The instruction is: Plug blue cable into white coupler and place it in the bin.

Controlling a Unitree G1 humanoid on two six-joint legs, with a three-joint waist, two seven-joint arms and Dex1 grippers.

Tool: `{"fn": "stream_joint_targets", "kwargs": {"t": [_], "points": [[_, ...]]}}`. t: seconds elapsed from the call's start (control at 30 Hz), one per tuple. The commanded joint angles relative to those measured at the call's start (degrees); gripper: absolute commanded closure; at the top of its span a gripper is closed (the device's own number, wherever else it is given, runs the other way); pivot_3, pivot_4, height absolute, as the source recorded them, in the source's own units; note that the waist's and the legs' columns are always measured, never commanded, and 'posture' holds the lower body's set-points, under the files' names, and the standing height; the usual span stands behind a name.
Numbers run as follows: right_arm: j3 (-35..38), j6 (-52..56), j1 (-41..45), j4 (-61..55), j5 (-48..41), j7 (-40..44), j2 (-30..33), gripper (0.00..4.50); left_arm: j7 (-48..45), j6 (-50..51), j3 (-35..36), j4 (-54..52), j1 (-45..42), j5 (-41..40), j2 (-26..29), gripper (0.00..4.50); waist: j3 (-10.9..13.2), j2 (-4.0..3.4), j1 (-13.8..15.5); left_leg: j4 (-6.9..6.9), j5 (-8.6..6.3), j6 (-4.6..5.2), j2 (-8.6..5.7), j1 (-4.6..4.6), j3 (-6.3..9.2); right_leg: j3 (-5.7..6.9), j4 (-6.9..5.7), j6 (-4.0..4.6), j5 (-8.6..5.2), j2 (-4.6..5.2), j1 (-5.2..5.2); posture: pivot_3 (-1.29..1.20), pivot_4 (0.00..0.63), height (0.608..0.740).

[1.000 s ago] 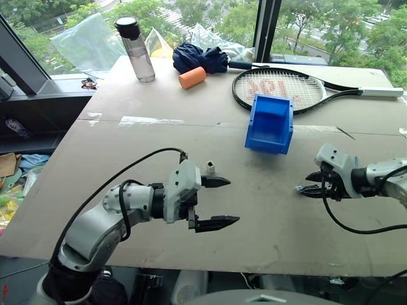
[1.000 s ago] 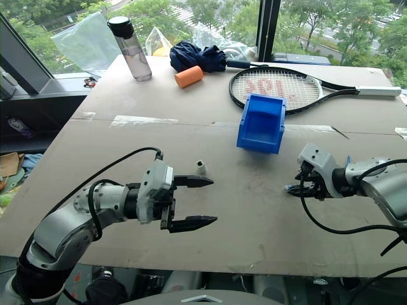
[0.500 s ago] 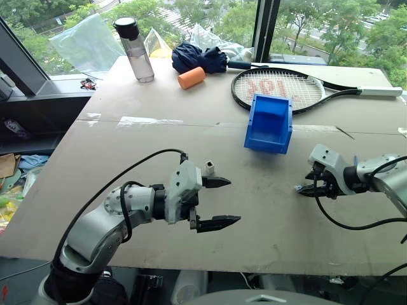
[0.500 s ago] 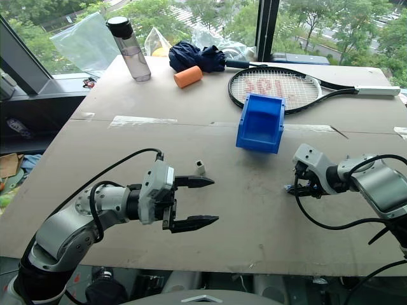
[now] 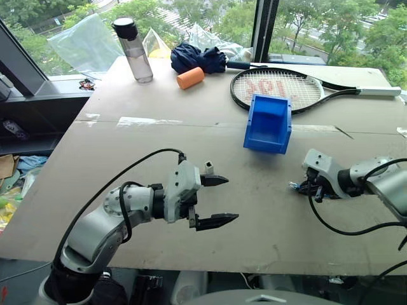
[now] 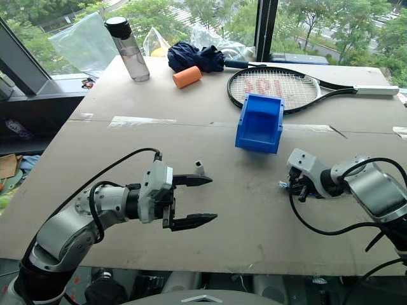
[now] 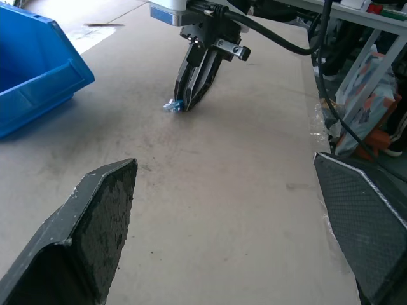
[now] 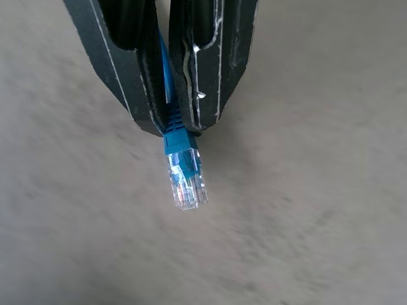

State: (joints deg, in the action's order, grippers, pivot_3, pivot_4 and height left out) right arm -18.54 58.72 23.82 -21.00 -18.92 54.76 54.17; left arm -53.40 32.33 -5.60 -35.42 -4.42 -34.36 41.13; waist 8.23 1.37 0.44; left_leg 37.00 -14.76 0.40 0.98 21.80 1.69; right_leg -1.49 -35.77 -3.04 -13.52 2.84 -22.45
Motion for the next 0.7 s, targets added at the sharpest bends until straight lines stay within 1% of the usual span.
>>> {"fn": "stream_joint_targets", "kwargs": {"t": [0.03, 0.13, 0.2, 0.27, 0.33, 0.37, 0.4, 0.43, 0.47, 0.53, 0.6, 0.67, 0.7], "points": [[-0.09, 3.12, 1.9, -6.58, -1.22, -2.41, -2.88, 4.49, 1.16, -3.46, -0.69, -0.07, 0.27, 3.71, -0.26, 0.0, 0.0, 0.0, 0.06, 0.01, 0.0, 0.0, 0.0, 0.0, 0.0, 0.01, -0.01, 0.0, 0.0, 0.0, 0.0, 0.0, 0.15, 0.74], [-5.38, 3.05, 3.93, -8.6, 1.07, -4.4, -6.18, 4.49, 1.2, -3.61, -1.87, 0.9, -0.09, 5.92, 0.27, 0.0, -0.01, 0.0, -0.06, 0.03, 0.0, 0.0, 0.0, -0.01, 0.02, 0.02, -0.02, 0.0, 0.0, 0.0, 0.01, 0.0, 0.15, 0.74], [-8.35, 1.29, 4.31, -8.0, 3.13, -4.82, -6.85, 4.49, 0.88, -3.3, -2.47, 1.56, -0.57, 6.61, 0.63, 0.0, -0.01, 0.0, -0.02, 0.03, 0.0, 0.0, 0.0, 0.01, 0.07, 0.06, -0.04, 0.01, 0.0, -0.02, 0.0, 0.0, 0.15, 0.74], [-10.41, 0.29, 4.1, -7.33, 4.16, -5.07, -7.32, 4.49, 2.72, -1.7, -3.33, 2.11, -1.32, 9.23, 1.41, 0.0, -0.01, 0.0, 0.32, 0.03, 0.0, 0.0, -0.02, 0.04, 0.1, 0.09, -0.02, 0.01, -0.01, 0.0, 0.0, 0.0, 0.15, 0.74], [-10.86, -0.52, 3.3, -6.75, 4.5, -5.4, -7.8, 3.75, 2.04, -1.26, -4.65, 3.2, -2.61, 10.06, 1.62, 0.0, -0.04, 0.06, 0.3, 0.04, 0.0, 0.0, -0.05, 0.03, 0.1, 0.08, -0.01, 0.01, -0.01, 0.02, 0.01, 0.0, 0.15, 0.74], [-10.68, -1.06, 2.82, -6.61, 4.77, -5.59, -7.69, 3.58, 1.3, -1.34, -5.5, 3.75, -3.35, 10.53, 1.85, 0.0, -0.07, 0.11, 0.22, 0.05, 0.0, 0.0, -0.05, 0.03, 0.11, 0.09, -0.01, 0.01, -0.01, 0.02, 0.02, 0.0, 0.15, 0.74], [-10.04, -1.5, 2.27, -6.65, 4.9, -5.9, -7.51, 2.94, 0.56, -1.78, -6.36, 4.46, -4.11, 11.07, 1.83, 0.0, -0.1, 0.14, 0.2, 0.06, 0.0, 0.0, -0.03, 0.01, 0.11, 0.1, -0.02, 0.01, 0.0, 0.01, 0.02, 0.0, 0.15, 0.74], [-7.46, -2.1, 0.96, -7.49, 3.65, -5.92, -7.53, 2.6, 0.04, -2.26, -7.64, 5.7, -5.28, 11.97, 1.41, 0.0, -0.12, 0.18, 0.16, 0.06, 0.0, 0.0, -0.03, -0.02, 0.12, 0.1, -0.04, 0.01, 0.0, 0.0, 0.04, 0.0, 0.15, 0.74], [-4.92, -2.28, -0.26, -8.58, 2.16, -5.88, -7.67, 2.1, -0.29, -2.6, -8.57, 6.96, -6.34, 12.61, 0.86, 0.0, -0.12, 0.18, 0.18, 0.06, 0.0, 0.0, -0.01, -0.04, 0.12, 0.11, -0.04, 0.01, 0.0, -0.01, 0.06, 0.0, 0.15, 0.74], [1.43, -2.88, -4.19, -11.82, -1.0, -6.16, -7.81, 1.26, -1.2, -3.16, -10.65, 10.29, -9.02, 13.56, -0.95, 0.0, -0.09, 0.13, 0.27, 0.08, 0.0, 0.0, -0.01, -0.03, 0.12, 0.12, -0.05, 0.01, 0.0, -0.01, 0.07, 0.0, 0.15, 0.74], [7.92, -7.22, -10.59, -15.61, -2.15, -6.91, -7.64, 0.07, -2.98, -3.77, -13.24, 13.65, -11.99, 14.61, -2.86, 0.0, -0.09, 0.13, 0.39, 0.13, 0.0, 0.0, -0.04, 0.03, 0.12, 0.13, -0.06, 0.0, 0.0, 0.01, 0.07, 0.0, 0.15, 0.74], [13.7, -10.6, -18.42, -18.96, -2.83, -7.15, -7.19, 0.02, -3.76, -3.4, -15.54, 17.4, -14.82, 15.59, -5.3, 0.0, -0.1, 0.14, 0.78, 0.13, 0.0, 0.0, -0.09, 0.11, 0.2, 0.2, -0.02, 0.0, -0.01, 0.03, 0.07, 0.0, 0.15, 0.74], [16.96, -14.69, -23.32, -20.21, -2.84, -6.77, -7.84, 0.02, -4.23, -4.31, -16.8, 19.41, -16.17, 16.5, -6.74, 0.0, -0.11, 0.15, 0.67, 0.13, -0.01, 0.01, -0.13, 0.14, 0.25, 0.24, -0.01, -0.06, 0.01, 0.04, 0.08, 0.0, 0.15, 0.74]]}}
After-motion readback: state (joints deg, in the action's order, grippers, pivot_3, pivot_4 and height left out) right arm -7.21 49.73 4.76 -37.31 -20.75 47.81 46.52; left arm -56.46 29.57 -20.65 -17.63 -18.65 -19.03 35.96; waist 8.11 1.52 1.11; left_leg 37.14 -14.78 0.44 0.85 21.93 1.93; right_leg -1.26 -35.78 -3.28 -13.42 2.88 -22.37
